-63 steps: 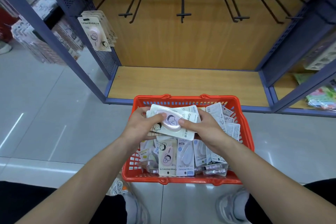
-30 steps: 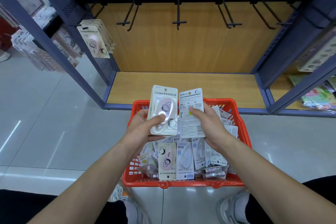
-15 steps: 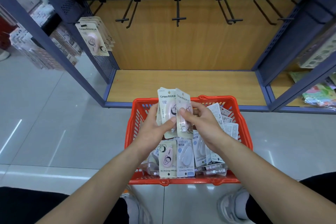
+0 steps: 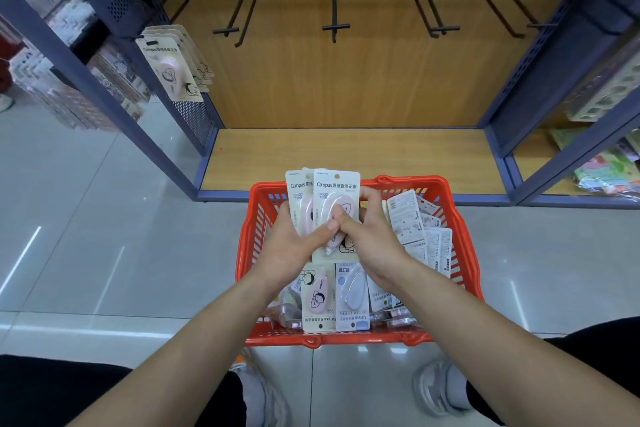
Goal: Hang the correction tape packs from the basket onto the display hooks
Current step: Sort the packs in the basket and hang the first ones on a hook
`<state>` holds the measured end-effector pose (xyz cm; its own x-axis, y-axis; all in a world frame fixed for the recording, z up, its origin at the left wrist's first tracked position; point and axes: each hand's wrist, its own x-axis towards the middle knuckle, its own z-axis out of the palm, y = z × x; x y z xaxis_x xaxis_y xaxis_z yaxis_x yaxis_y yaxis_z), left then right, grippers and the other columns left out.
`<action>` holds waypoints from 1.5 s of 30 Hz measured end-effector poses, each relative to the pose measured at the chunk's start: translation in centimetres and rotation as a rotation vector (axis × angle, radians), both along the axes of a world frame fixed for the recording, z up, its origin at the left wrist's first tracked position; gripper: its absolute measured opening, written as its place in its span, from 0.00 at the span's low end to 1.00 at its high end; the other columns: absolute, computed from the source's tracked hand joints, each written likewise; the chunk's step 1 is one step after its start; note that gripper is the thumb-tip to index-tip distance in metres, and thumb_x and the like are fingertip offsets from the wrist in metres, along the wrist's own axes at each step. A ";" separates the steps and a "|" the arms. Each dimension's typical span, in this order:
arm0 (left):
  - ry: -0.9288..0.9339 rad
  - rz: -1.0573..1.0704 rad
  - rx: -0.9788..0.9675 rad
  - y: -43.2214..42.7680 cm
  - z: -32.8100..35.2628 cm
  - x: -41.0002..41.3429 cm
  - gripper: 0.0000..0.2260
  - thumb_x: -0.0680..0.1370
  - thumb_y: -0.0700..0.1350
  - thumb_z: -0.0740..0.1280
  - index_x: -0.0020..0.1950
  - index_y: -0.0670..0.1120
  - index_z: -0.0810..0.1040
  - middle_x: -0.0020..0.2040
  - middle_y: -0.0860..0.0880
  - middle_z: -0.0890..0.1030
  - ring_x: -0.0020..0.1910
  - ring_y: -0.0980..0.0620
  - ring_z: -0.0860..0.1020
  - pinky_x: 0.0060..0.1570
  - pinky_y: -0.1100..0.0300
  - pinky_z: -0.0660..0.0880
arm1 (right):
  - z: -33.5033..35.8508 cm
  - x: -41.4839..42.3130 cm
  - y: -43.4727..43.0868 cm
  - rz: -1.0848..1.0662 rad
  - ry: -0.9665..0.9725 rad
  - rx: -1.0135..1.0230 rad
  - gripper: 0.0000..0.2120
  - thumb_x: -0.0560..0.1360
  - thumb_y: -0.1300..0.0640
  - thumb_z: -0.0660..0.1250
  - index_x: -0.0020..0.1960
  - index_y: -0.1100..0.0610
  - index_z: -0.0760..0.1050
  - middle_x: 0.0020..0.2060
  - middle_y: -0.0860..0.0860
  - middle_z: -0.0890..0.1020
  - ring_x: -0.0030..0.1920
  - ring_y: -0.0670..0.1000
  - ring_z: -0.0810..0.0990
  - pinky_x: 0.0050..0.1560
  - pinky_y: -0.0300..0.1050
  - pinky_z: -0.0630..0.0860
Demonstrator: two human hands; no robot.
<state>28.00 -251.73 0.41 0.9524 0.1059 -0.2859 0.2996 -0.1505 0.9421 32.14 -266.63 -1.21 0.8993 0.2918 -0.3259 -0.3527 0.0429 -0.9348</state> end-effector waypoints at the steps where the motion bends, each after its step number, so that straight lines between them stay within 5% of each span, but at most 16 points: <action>1: -0.010 0.003 0.005 0.2 -0.2 0.0 0.23 0.77 0.50 0.76 0.69 0.49 0.75 0.59 0.49 0.85 0.59 0.50 0.84 0.61 0.49 0.80 | 0.0 0.0 0.1 0.006 0.007 0.012 0.13 0.83 0.57 0.65 0.65 0.48 0.67 0.38 0.52 0.84 0.38 0.50 0.83 0.59 0.63 0.79; 6: 0.026 0.152 0.062 1.9 -0.7 -0.2 0.24 0.75 0.45 0.77 0.66 0.54 0.69 0.57 0.56 0.83 0.55 0.58 0.83 0.51 0.62 0.79 | -0.4 0.5 0.7 0.082 0.044 -0.021 0.15 0.82 0.58 0.65 0.66 0.43 0.76 0.52 0.57 0.84 0.56 0.55 0.85 0.62 0.59 0.79; 12: 0.094 0.213 0.051 3.4 -2.4 -0.9 0.33 0.71 0.51 0.80 0.70 0.51 0.68 0.61 0.54 0.82 0.59 0.55 0.82 0.60 0.52 0.79 | -1.3 0.3 2.8 0.158 -0.046 -0.142 0.14 0.80 0.59 0.71 0.50 0.39 0.82 0.39 0.43 0.79 0.41 0.41 0.81 0.41 0.39 0.76; 15: 0.137 0.216 0.094 4.8 -3.2 -1.0 0.30 0.72 0.49 0.79 0.70 0.50 0.69 0.58 0.56 0.82 0.56 0.56 0.82 0.61 0.50 0.79 | -2.6 0.8 2.9 0.077 0.075 -0.132 0.08 0.82 0.59 0.67 0.51 0.48 0.82 0.43 0.49 0.83 0.41 0.47 0.82 0.42 0.42 0.80; 18: 0.200 0.244 0.153 6.7 -4.1 -1.1 0.25 0.75 0.46 0.77 0.67 0.54 0.69 0.54 0.60 0.81 0.53 0.56 0.83 0.59 0.48 0.80 | -5.7 1.4 1.4 0.178 -0.017 -0.420 0.07 0.81 0.59 0.67 0.56 0.52 0.82 0.44 0.46 0.82 0.42 0.46 0.80 0.46 0.41 0.76; 22: 0.254 0.273 0.162 8.2 -5.2 -1.1 0.27 0.74 0.47 0.78 0.67 0.53 0.69 0.55 0.58 0.82 0.53 0.53 0.84 0.58 0.46 0.81 | -10.3 1.3 -0.1 0.479 -0.182 -0.827 0.18 0.78 0.52 0.73 0.66 0.52 0.78 0.56 0.49 0.80 0.52 0.47 0.77 0.54 0.42 0.71; 26: 0.270 0.307 0.170 8.5 -5.7 -1.1 0.27 0.74 0.46 0.77 0.69 0.50 0.70 0.54 0.58 0.81 0.52 0.54 0.83 0.54 0.51 0.81 | -11.8 0.5 0.1 0.609 -0.278 -1.001 0.33 0.68 0.37 0.78 0.68 0.47 0.73 0.58 0.46 0.77 0.62 0.52 0.72 0.60 0.52 0.74; 31: 0.276 0.318 0.175 8.5 -5.8 -1.0 0.27 0.75 0.45 0.77 0.70 0.48 0.70 0.51 0.60 0.80 0.51 0.55 0.83 0.48 0.56 0.80 | -11.7 0.3 1.6 0.757 -0.418 -1.153 0.32 0.71 0.37 0.75 0.70 0.47 0.70 0.63 0.47 0.77 0.66 0.55 0.68 0.64 0.54 0.70; 35: 0.261 0.329 0.120 8.5 -4.7 -1.0 0.24 0.75 0.44 0.77 0.68 0.48 0.71 0.52 0.57 0.82 0.46 0.60 0.84 0.41 0.63 0.79 | -10.2 1.5 1.4 0.779 -0.340 -1.041 0.23 0.74 0.45 0.74 0.67 0.48 0.75 0.55 0.49 0.74 0.63 0.56 0.68 0.60 0.51 0.69; 38: 0.217 0.330 0.078 8.7 -2.9 -0.8 0.21 0.76 0.43 0.76 0.66 0.47 0.74 0.54 0.53 0.84 0.41 0.63 0.84 0.33 0.69 0.77 | -7.0 3.2 0.6 0.498 -0.229 -0.755 0.12 0.73 0.57 0.75 0.54 0.52 0.76 0.47 0.46 0.78 0.51 0.53 0.76 0.45 0.46 0.72; 41: 0.170 0.330 0.040 9.0 0.0 -0.4 0.20 0.75 0.43 0.76 0.65 0.47 0.76 0.56 0.52 0.84 0.45 0.59 0.85 0.35 0.66 0.77 | -2.1 5.0 -0.1 0.227 -0.117 -0.492 0.16 0.73 0.64 0.75 0.56 0.53 0.73 0.50 0.49 0.82 0.47 0.51 0.82 0.47 0.47 0.78; 45: 0.095 0.299 -0.013 9.4 3.9 -0.1 0.26 0.68 0.50 0.79 0.65 0.49 0.79 0.56 0.51 0.86 0.52 0.49 0.86 0.45 0.54 0.80 | 3.7 5.7 -1.9 0.166 -0.095 -0.238 0.30 0.69 0.67 0.78 0.63 0.45 0.70 0.55 0.57 0.83 0.47 0.54 0.83 0.48 0.51 0.82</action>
<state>27.89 -242.28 4.32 0.8484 0.3732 -0.3754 0.4156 -0.0303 0.9090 37.84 -268.50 2.47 0.8753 0.3627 -0.3197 -0.2475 -0.2318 -0.9407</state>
